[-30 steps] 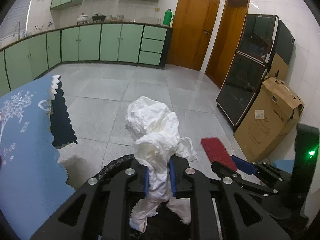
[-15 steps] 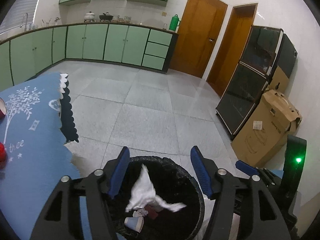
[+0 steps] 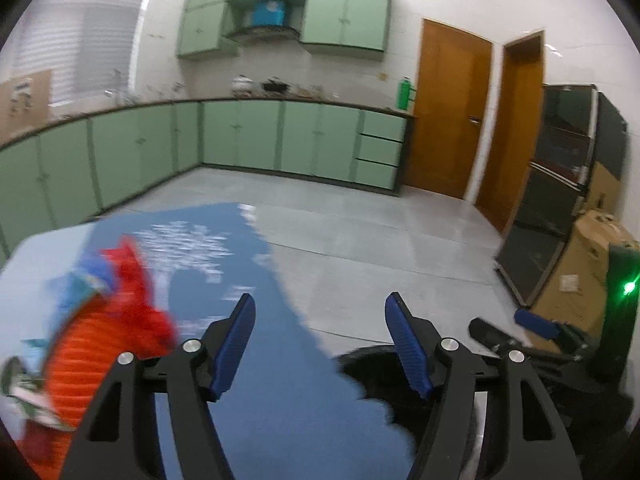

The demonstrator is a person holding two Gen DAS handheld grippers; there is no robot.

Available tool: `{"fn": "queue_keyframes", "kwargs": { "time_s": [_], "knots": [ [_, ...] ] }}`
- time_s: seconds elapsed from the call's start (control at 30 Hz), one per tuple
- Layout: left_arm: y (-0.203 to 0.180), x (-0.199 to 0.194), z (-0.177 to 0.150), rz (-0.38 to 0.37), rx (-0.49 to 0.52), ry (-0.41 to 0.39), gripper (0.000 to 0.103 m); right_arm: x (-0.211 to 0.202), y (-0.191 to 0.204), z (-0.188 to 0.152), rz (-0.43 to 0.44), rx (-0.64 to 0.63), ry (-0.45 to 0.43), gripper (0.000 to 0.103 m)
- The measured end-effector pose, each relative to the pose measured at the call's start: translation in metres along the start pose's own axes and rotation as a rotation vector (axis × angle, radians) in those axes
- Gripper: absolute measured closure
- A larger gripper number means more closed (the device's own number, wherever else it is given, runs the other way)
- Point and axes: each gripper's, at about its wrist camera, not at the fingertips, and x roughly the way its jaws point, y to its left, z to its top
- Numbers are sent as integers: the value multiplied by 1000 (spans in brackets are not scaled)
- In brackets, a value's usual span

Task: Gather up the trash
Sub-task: 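Open the right gripper over the bin dropping the pad while the left drops the tissue, then move both grippers back over the remaining trash on the table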

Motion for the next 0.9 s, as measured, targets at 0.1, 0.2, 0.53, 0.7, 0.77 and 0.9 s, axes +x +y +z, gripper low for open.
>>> {"fn": "queue_keyframes", "kwargs": {
  "time_s": [0.1,0.2,0.53,0.7,0.77,0.9],
  "knots": [
    [31,-18,-5,92,-15,-18,37,0,34,1,63,-38,-10,18],
    [61,-34,-12,156,-41,-25,37,2,71,1,129,-81,-12,18],
    [141,-89,-40,380,-110,-50,37,0,167,-11,276,-218,1,18],
    [163,-100,-56,416,-158,-27,37,1,194,-24,305,-270,20,18],
    [171,-99,-63,410,-182,-11,37,0,200,-30,309,-286,22,18],
    [179,-92,-67,395,-212,6,37,3,209,-34,306,-302,29,18]
  ]
}}
